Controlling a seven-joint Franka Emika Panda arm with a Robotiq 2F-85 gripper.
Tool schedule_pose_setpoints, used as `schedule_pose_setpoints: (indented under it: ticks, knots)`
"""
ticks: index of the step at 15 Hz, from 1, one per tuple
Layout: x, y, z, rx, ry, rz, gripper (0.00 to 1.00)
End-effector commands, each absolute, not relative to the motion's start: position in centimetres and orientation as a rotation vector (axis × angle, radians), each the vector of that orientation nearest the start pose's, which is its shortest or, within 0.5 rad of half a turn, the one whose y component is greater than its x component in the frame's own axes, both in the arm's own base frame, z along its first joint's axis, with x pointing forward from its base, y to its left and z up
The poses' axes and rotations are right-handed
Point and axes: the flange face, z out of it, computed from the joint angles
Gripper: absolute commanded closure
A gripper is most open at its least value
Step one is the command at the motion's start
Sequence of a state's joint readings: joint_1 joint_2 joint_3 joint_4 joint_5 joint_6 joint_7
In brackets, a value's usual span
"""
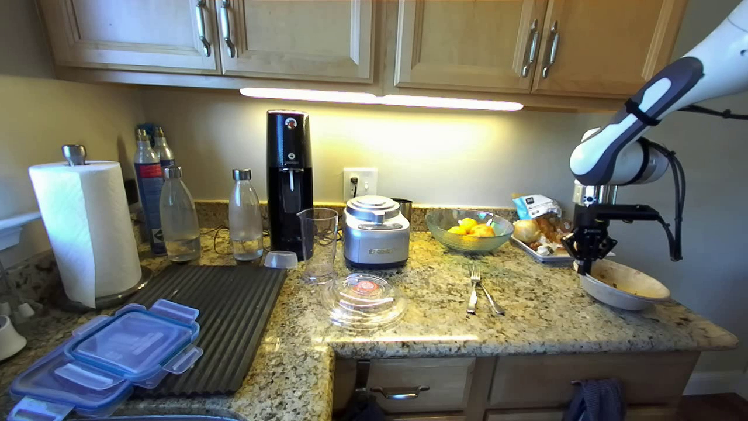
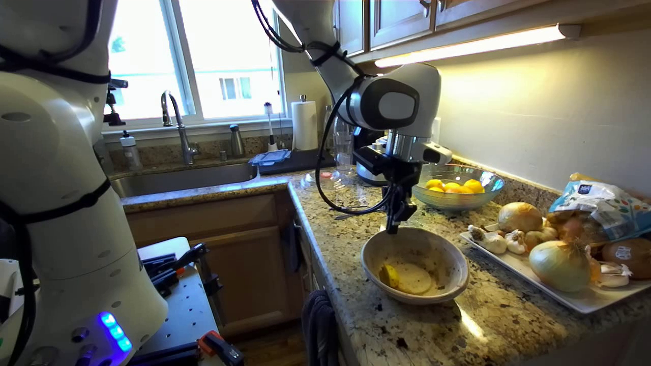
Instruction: Pick up the folks from the bowls and put them on the countertop. Separate the bowls and place the top bowl on the countertop.
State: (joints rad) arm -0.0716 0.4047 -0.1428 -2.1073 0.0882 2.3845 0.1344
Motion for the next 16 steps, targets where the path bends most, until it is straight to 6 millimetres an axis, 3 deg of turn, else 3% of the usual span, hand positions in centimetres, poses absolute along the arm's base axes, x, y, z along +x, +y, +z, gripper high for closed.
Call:
schedule_pose_setpoints:
  ticks: [1, 9, 16]
  knots:
    - [54.6, -12.3, 23.9, -3.080, 0.602, 0.156, 0.93]
    - [55.0, -11.3, 25.0, -3.253, 0.541, 0.050, 0.93]
    - [55.3, -7.9, 24.4, -3.388, 0.490, -0.046, 0.92]
